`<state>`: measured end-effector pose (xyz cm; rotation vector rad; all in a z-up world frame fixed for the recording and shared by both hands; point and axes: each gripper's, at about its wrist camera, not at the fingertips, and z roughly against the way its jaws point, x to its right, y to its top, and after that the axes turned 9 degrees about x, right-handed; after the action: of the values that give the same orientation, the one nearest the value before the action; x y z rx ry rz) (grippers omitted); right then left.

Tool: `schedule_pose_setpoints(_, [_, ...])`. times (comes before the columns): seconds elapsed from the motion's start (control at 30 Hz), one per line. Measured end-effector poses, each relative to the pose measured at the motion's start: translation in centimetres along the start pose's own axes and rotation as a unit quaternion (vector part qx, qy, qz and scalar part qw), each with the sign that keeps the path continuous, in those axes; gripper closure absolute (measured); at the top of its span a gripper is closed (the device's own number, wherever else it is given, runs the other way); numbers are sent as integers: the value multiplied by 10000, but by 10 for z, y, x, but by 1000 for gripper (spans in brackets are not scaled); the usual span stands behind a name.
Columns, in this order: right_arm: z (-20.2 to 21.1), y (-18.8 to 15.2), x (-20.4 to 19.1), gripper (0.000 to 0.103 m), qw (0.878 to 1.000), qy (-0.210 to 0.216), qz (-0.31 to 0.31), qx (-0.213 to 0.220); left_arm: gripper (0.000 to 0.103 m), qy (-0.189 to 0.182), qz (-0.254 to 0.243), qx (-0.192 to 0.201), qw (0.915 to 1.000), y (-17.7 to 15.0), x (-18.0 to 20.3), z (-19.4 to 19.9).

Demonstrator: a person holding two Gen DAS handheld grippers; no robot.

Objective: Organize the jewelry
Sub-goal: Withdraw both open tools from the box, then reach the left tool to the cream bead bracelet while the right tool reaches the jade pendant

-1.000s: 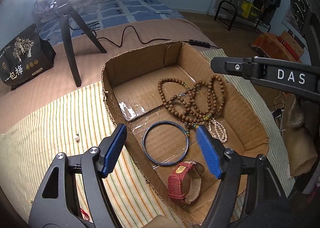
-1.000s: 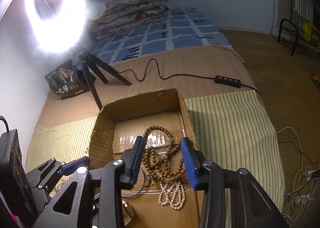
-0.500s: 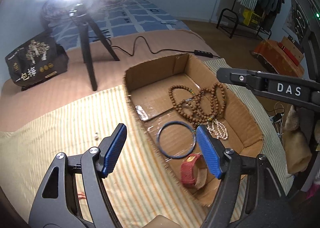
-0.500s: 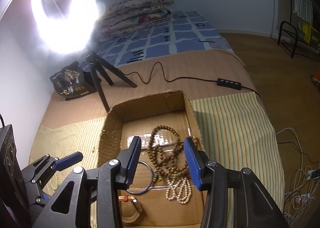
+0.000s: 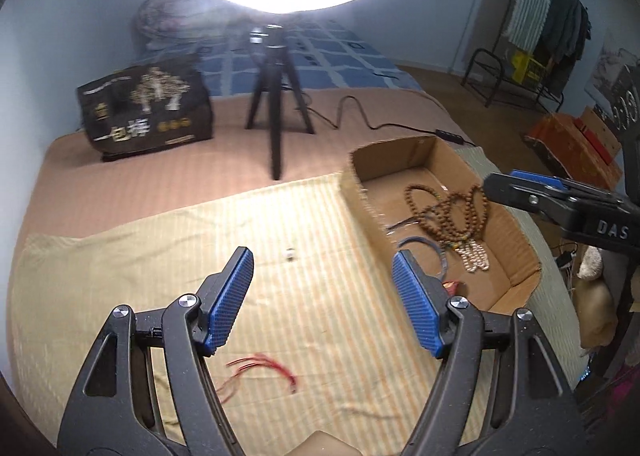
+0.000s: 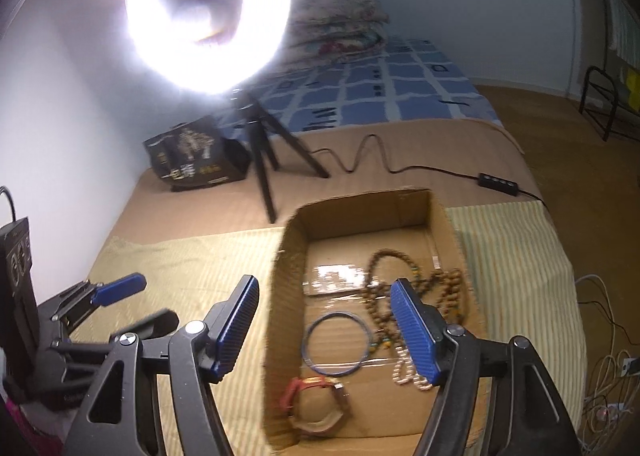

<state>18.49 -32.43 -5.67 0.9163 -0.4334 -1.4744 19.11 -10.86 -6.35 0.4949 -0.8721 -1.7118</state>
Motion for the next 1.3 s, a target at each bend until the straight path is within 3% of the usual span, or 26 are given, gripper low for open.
schedule_pose_setpoints(0.1, [2,-4,-18,27,9999,141,85,15,29,125,19,25,9999,-7,-18,12])
schedule_pose_setpoints(0.7, [-30,-51,-122,27,9927,975,502,-511,29,690,416,-68,9967,-61,-123,75])
schedule_pose_setpoints(1.13, [-66,-94,-150,27,9845,1122,692,-1157,29,831,995,-649,9894,-105,-173,57])
schedule_pose_setpoints(1.3, [-77,-113,-173,27,9775,1273,980,-1364,37,883,1071,-865,9865,-117,-180,44])
